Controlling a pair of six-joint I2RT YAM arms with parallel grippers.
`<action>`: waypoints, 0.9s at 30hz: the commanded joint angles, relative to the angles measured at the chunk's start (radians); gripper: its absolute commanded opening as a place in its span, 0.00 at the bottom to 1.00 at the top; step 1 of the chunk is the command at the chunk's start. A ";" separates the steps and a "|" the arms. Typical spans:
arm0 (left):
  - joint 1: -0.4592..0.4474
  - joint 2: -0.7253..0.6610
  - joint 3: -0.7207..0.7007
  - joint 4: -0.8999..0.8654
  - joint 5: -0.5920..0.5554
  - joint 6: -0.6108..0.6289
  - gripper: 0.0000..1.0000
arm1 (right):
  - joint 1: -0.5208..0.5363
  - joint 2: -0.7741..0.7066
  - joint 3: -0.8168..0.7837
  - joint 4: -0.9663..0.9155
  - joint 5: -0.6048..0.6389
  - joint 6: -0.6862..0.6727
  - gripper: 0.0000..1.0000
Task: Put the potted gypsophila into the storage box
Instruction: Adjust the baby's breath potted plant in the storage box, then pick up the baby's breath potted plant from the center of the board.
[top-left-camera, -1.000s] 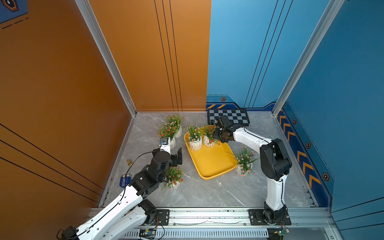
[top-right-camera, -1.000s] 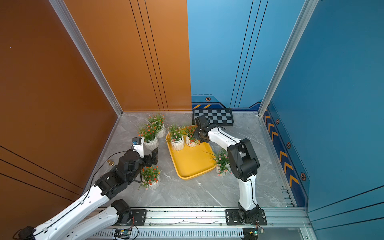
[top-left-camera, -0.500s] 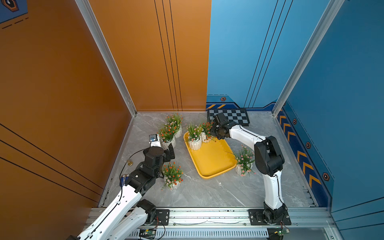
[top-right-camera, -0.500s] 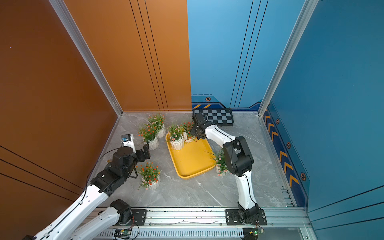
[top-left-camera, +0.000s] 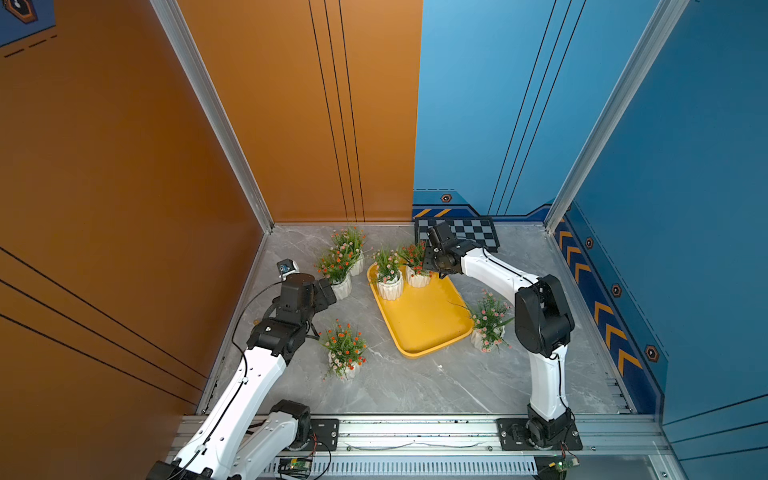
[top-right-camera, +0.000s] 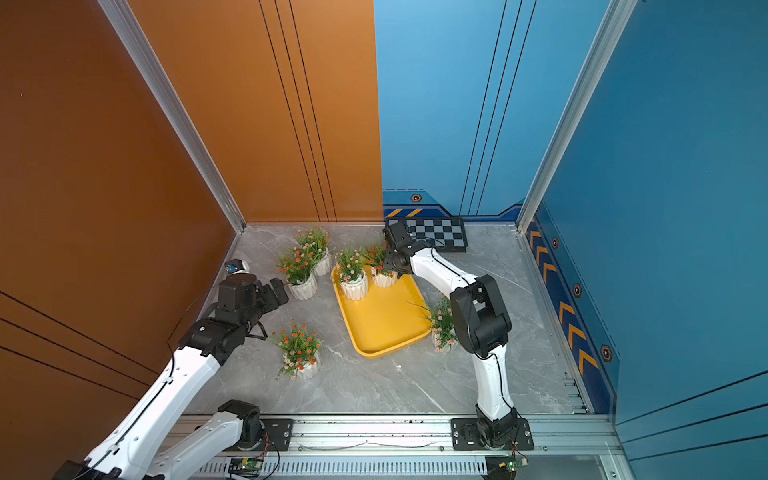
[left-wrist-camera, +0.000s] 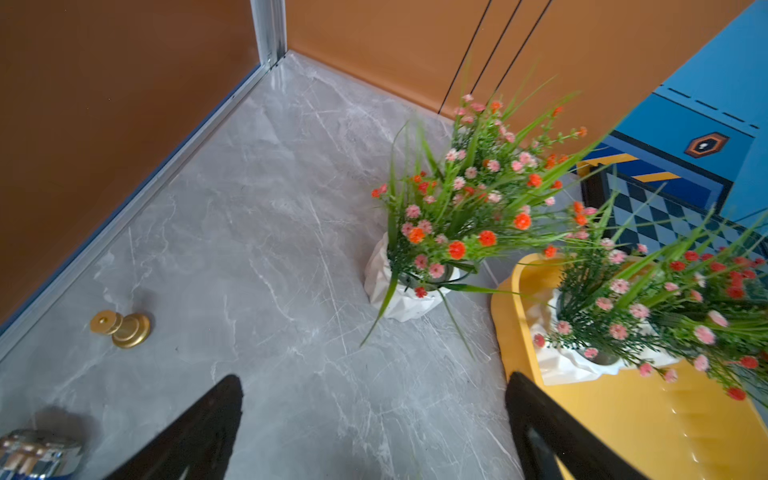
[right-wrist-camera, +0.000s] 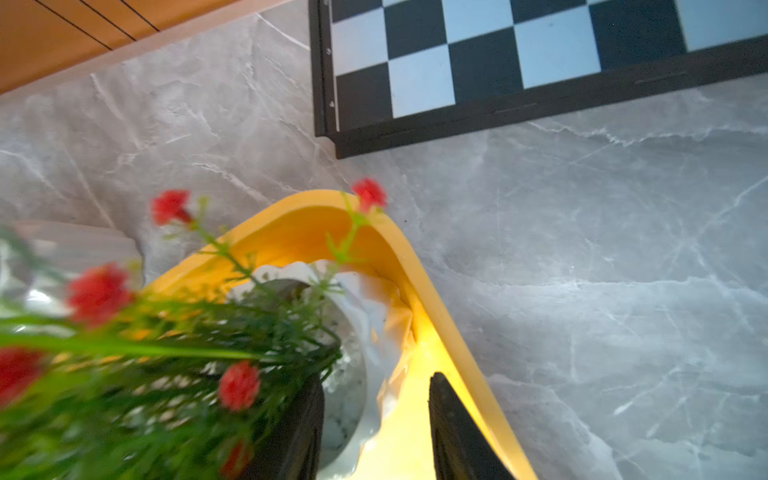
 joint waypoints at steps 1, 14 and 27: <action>0.042 0.006 0.017 -0.129 0.114 -0.074 0.99 | 0.009 -0.116 0.020 0.023 -0.022 -0.107 0.49; 0.056 0.063 -0.042 -0.208 0.219 -0.192 0.99 | 0.006 -0.348 -0.173 0.120 0.007 -0.257 0.61; 0.061 0.460 0.106 0.068 0.319 -0.301 0.88 | 0.021 -0.497 -0.333 0.187 0.031 -0.331 0.73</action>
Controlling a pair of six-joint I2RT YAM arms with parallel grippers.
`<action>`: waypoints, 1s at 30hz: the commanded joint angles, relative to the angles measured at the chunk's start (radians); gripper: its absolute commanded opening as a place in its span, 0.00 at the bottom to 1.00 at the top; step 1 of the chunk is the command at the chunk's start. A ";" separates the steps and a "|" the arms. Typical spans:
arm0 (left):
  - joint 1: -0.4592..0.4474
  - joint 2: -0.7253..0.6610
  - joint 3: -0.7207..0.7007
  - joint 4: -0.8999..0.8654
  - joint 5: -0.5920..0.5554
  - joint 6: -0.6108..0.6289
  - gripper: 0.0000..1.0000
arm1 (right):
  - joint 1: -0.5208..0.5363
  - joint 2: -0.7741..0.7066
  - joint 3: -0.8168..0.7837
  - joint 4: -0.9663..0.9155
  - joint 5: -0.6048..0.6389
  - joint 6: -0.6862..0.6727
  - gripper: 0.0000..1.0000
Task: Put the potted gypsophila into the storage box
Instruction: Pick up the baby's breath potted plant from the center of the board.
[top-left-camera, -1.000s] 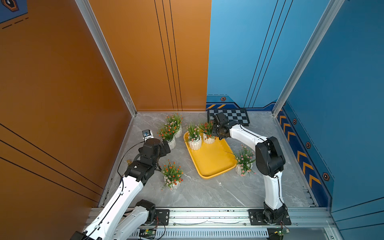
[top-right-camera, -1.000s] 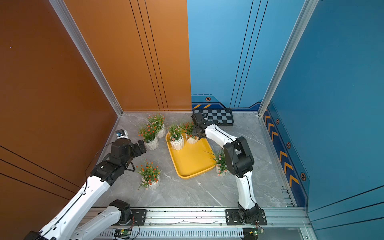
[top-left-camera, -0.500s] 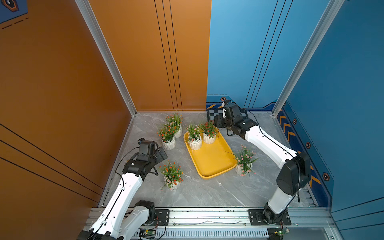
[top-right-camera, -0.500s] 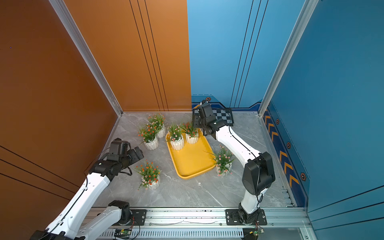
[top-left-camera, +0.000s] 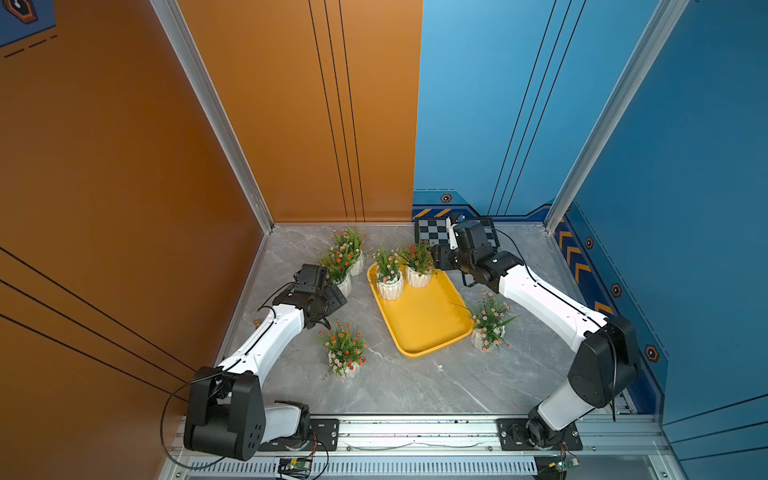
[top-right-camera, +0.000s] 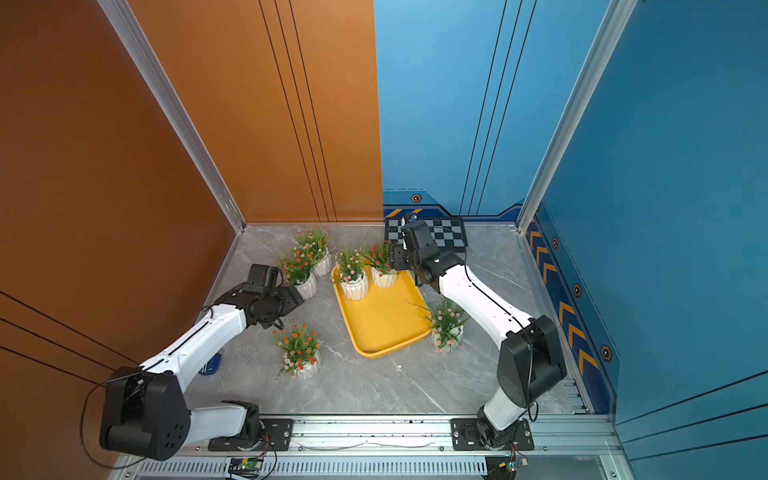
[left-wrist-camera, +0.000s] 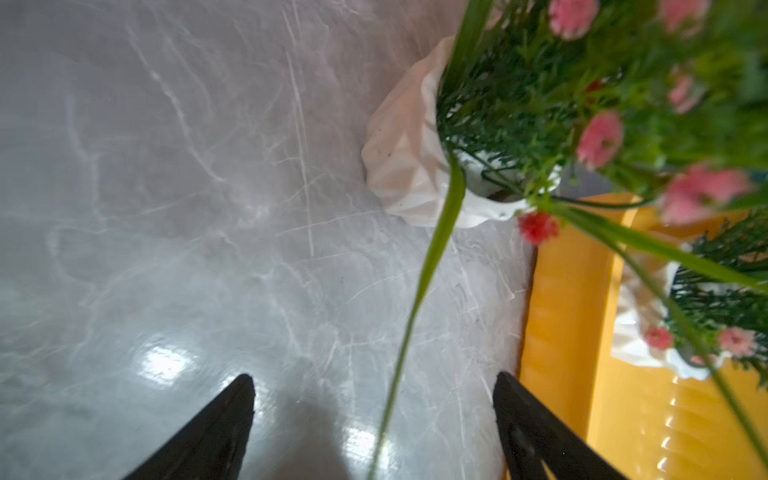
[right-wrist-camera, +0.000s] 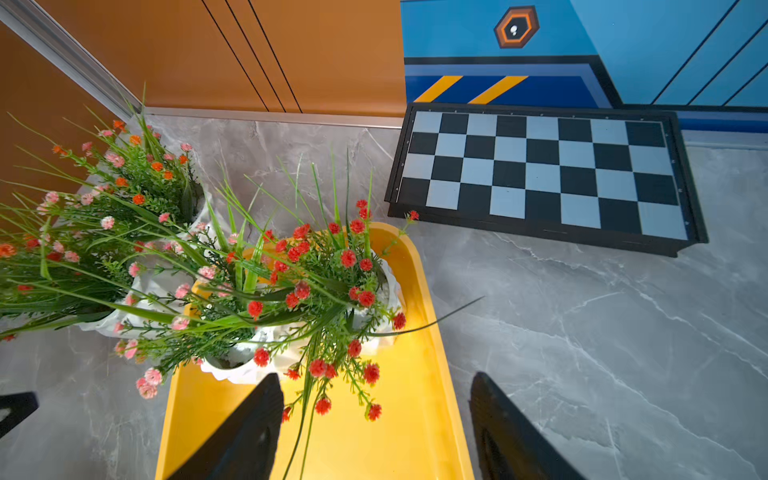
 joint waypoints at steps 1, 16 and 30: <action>0.008 0.052 0.045 0.081 0.028 -0.061 0.88 | 0.008 -0.063 -0.034 0.032 0.037 -0.030 0.73; 0.031 0.202 0.048 0.261 -0.035 -0.227 0.75 | -0.002 -0.072 -0.073 0.031 0.055 -0.039 0.74; 0.058 0.194 0.056 0.219 -0.051 -0.222 0.70 | -0.011 -0.051 -0.069 0.027 0.049 -0.035 0.74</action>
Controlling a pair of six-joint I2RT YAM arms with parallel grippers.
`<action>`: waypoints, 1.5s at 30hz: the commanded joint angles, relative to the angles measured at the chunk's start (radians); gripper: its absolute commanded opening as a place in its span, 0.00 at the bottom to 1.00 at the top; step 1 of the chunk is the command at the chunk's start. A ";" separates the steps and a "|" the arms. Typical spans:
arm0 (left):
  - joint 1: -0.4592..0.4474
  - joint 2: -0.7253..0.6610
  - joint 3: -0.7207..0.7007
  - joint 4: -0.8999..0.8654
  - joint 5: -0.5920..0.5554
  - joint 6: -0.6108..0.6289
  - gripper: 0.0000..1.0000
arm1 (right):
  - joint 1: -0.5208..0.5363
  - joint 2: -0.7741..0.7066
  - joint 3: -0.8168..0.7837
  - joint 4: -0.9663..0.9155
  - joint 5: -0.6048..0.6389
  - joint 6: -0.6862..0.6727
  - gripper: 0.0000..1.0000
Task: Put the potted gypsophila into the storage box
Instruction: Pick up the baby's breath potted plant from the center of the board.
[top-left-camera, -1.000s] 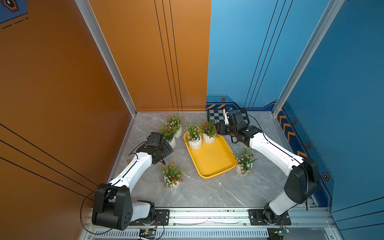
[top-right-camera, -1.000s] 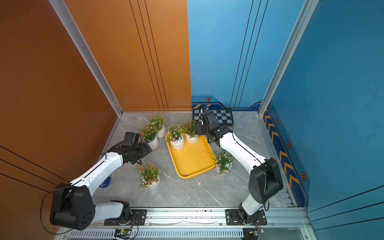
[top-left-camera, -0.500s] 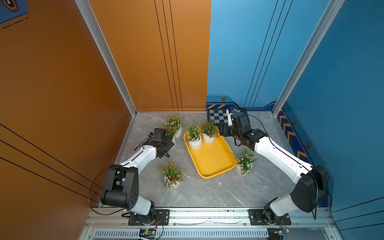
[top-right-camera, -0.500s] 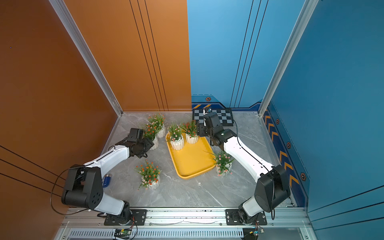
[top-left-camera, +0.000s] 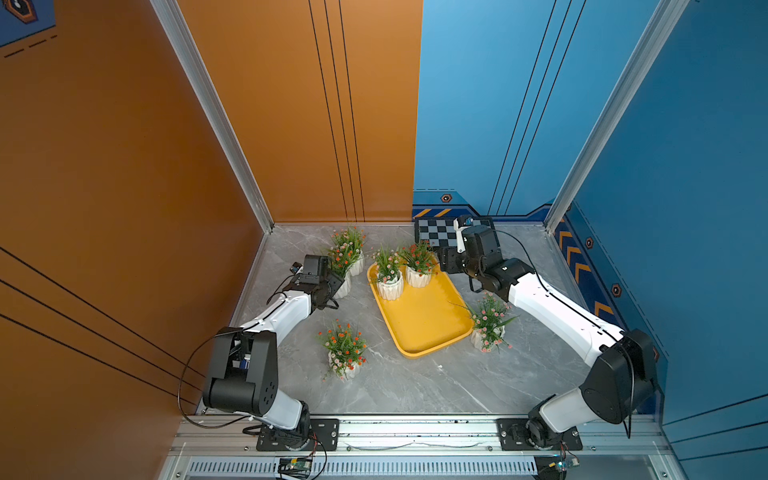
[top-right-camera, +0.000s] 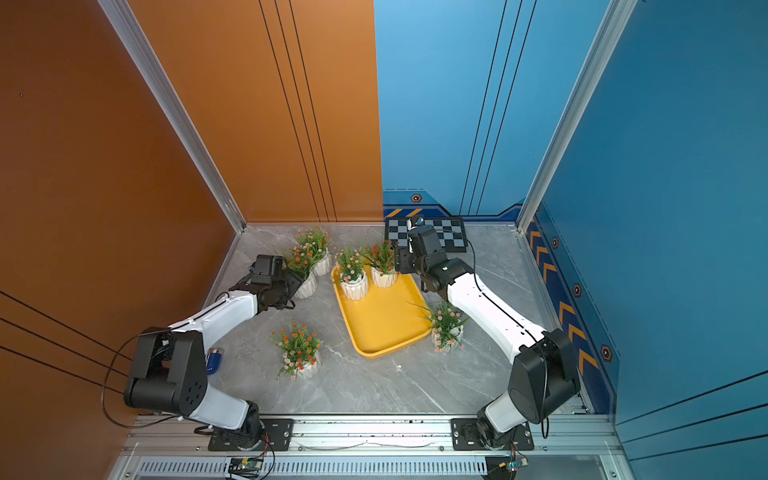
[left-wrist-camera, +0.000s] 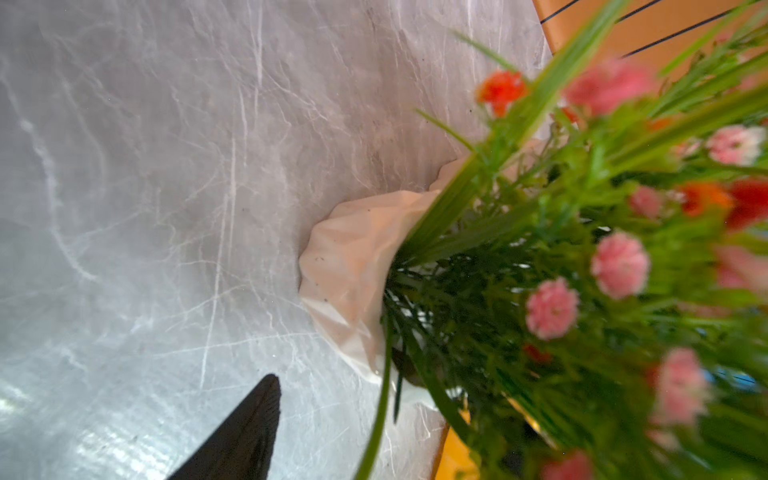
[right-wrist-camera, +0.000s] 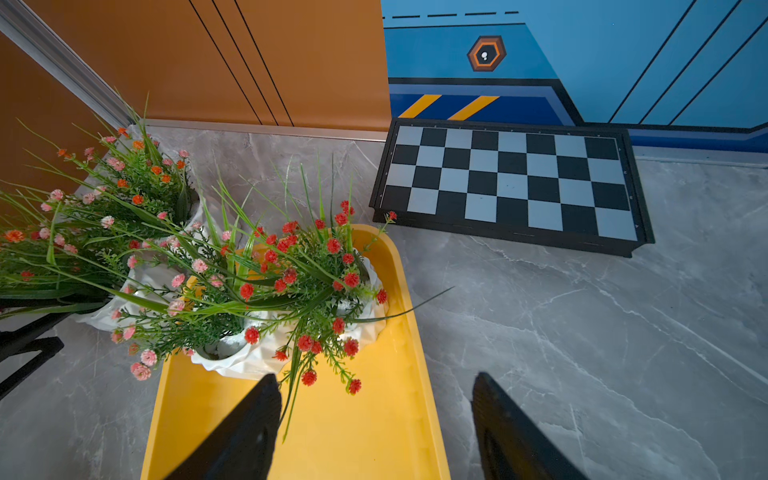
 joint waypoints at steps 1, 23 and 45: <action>0.013 0.022 0.026 -0.067 -0.023 0.020 0.69 | -0.006 0.019 0.006 0.004 0.014 -0.018 0.74; 0.016 0.121 0.180 -0.256 -0.011 0.206 0.34 | -0.018 0.016 -0.011 -0.001 0.027 -0.019 0.73; -0.002 0.282 0.320 -0.382 0.029 0.381 0.07 | -0.018 -0.008 -0.036 -0.009 0.045 -0.013 0.73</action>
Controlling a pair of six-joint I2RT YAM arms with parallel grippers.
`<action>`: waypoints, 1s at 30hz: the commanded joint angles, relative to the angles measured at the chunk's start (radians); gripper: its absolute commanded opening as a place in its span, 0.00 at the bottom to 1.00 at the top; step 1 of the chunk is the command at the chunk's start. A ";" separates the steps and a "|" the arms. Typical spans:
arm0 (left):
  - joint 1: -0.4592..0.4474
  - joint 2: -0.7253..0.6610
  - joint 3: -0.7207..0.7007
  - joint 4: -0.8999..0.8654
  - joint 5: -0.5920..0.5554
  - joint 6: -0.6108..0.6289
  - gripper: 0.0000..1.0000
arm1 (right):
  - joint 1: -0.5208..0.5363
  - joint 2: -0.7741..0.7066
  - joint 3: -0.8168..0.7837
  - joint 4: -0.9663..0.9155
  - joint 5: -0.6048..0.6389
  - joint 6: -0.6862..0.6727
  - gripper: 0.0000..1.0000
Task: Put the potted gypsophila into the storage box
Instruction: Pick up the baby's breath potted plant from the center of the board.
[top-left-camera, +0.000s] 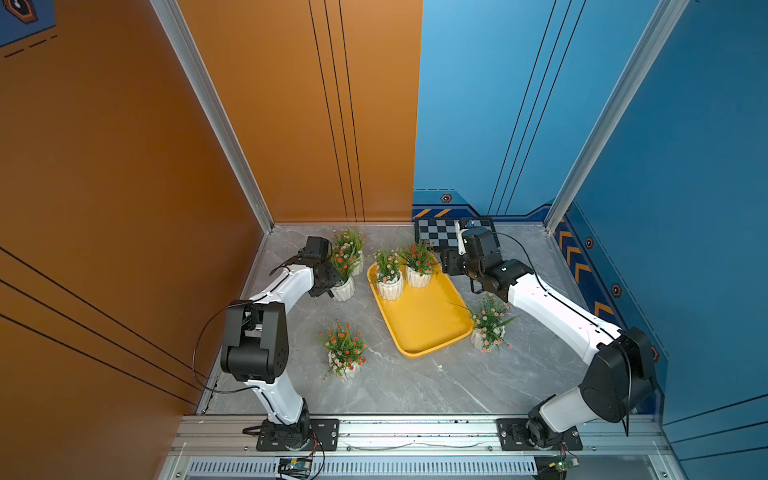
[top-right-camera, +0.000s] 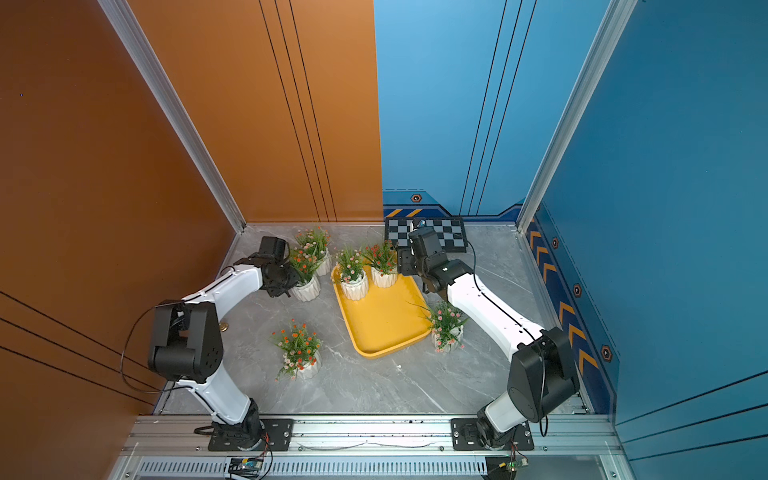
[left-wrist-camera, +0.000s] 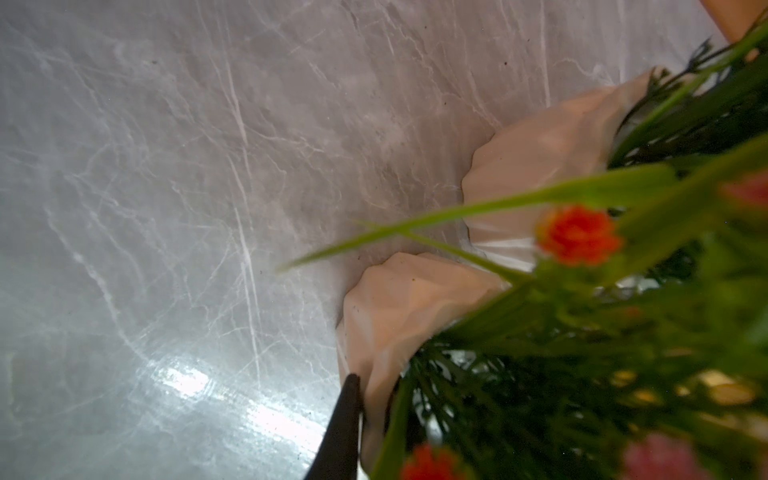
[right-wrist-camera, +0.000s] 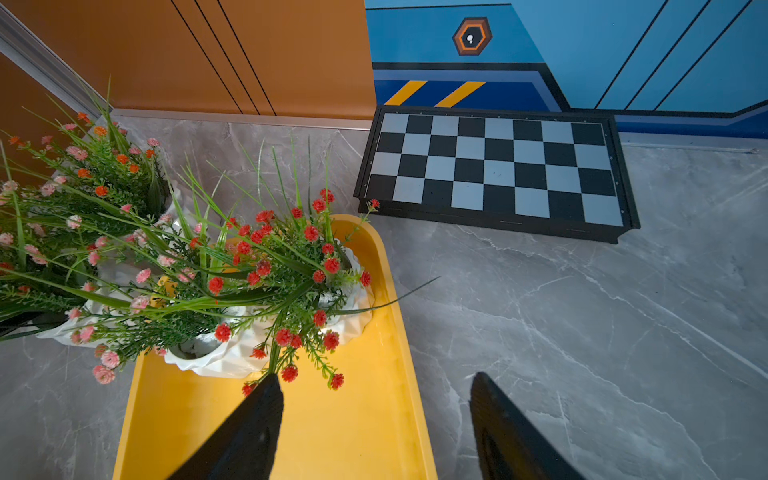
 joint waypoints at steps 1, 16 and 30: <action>-0.026 0.066 0.019 -0.091 0.022 0.053 0.05 | -0.007 -0.012 -0.014 -0.010 0.027 -0.013 0.73; -0.088 -0.078 0.074 -0.208 -0.060 0.131 0.00 | -0.006 -0.074 -0.043 -0.013 0.060 -0.020 0.73; -0.232 -0.298 0.141 -0.290 -0.097 0.117 0.00 | -0.009 -0.181 -0.081 0.007 0.109 -0.065 0.95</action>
